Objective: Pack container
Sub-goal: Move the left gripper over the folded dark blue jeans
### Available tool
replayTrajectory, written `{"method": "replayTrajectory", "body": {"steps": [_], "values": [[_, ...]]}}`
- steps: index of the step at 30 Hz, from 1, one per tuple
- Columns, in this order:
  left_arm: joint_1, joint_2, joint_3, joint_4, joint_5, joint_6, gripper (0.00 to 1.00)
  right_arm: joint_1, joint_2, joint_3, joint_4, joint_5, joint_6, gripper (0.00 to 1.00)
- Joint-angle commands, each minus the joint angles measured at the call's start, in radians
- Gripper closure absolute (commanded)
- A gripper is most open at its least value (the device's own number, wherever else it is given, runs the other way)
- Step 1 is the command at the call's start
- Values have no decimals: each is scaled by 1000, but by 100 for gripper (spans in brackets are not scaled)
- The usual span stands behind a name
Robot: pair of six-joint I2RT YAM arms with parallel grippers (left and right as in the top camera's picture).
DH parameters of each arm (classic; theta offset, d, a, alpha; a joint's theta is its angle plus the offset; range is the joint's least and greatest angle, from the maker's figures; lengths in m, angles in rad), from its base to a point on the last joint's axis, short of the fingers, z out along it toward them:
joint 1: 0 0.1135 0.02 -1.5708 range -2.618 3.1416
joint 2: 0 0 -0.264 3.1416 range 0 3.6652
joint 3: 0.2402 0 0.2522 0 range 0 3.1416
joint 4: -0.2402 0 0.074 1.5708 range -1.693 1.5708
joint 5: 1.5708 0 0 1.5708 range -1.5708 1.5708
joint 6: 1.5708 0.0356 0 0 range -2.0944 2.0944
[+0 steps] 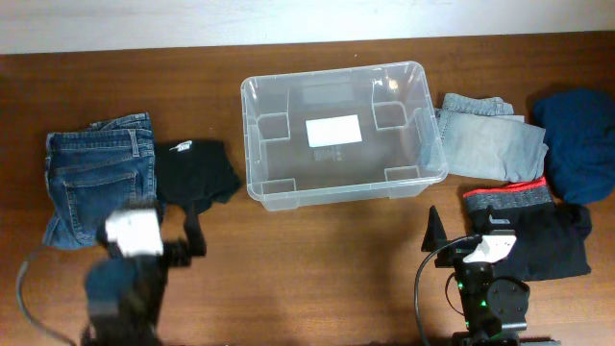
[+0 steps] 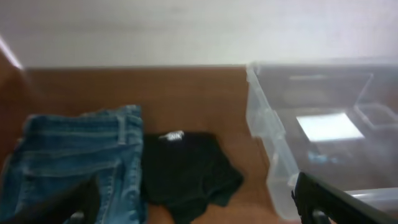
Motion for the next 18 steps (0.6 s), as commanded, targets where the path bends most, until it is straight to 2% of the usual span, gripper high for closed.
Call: {"method": "replayTrajectory", "body": {"steps": [1, 4, 9, 12, 15, 18], "values": [[10, 312, 216, -73, 75, 40, 1, -5, -8, -5, -6, 0, -7, 2], [35, 559, 449, -196, 73, 90, 0, -5, -8, -5, -6, 0, -7, 2], [49, 829, 744, -352, 71, 97, 1, -5, -8, -5, -6, 0, -8, 2], [49, 909, 814, -349, 58, 98, 1, -5, -8, -5, -6, 0, -7, 1], [61, 942, 826, -338, -48, 96, 1, -5, -8, -5, -6, 0, -7, 2], [97, 962, 826, -363, -202, 21, 0, -5, -8, -5, -6, 0, -7, 2]]}}
